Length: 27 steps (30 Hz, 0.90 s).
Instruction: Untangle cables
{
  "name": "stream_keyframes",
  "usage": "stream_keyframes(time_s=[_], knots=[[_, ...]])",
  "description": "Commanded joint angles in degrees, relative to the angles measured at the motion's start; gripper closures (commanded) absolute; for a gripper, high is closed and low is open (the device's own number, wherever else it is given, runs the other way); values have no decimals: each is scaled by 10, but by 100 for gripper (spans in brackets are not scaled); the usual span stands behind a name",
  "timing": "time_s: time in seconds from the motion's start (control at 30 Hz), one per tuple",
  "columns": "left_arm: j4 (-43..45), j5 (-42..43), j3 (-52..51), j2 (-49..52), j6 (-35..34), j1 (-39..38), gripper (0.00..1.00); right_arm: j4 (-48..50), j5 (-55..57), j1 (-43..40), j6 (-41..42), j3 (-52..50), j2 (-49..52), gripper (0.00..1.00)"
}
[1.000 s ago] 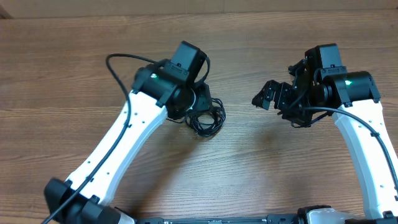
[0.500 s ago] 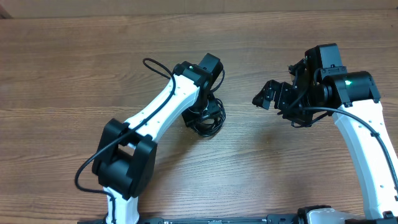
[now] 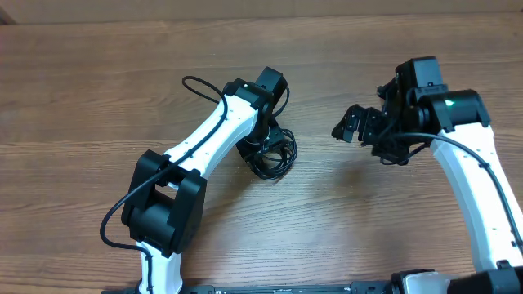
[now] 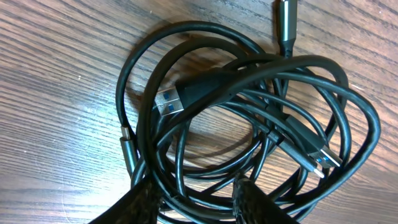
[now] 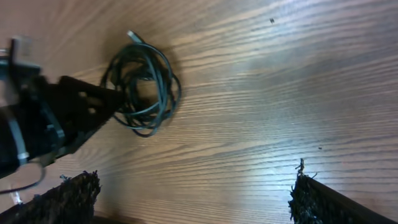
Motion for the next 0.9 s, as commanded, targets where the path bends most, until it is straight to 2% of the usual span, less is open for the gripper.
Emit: stream_keyframes(time_s=[0.0, 0.1, 0.2, 0.23, 0.27, 0.3, 0.53, 0.57, 0.7, 0.87], knots=[[5, 3, -2, 6, -21, -5, 59, 8, 8, 2, -2, -18, 10, 0], [7, 0, -2, 6, -21, -6, 62, 11, 5, 2, -2, -23, 11, 0], [7, -1, -2, 6, -21, -6, 71, 11, 1, 2, -2, -23, 11, 0], [7, -3, -2, 6, -21, -6, 75, 11, 1, 2, -2, -23, 11, 0], [7, -7, -2, 6, -20, -6, 89, 11, 1, 2, -2, -23, 11, 0], [7, -9, -2, 6, -18, -6, 96, 10, 0, 2, -2, -23, 11, 0], [7, 40, 9, -2, 54, 0, 96, 7, -7, 2, -2, -23, 11, 0], [7, 66, 26, -12, 88, 2, 96, 7, -7, 2, -2, -23, 11, 0], [6, 78, 79, -74, 146, 3, 96, 6, -8, 2, -2, -23, 11, 0], [9, 75, 94, -158, 152, 3, 96, 7, -33, 2, -2, -23, 11, 0]])
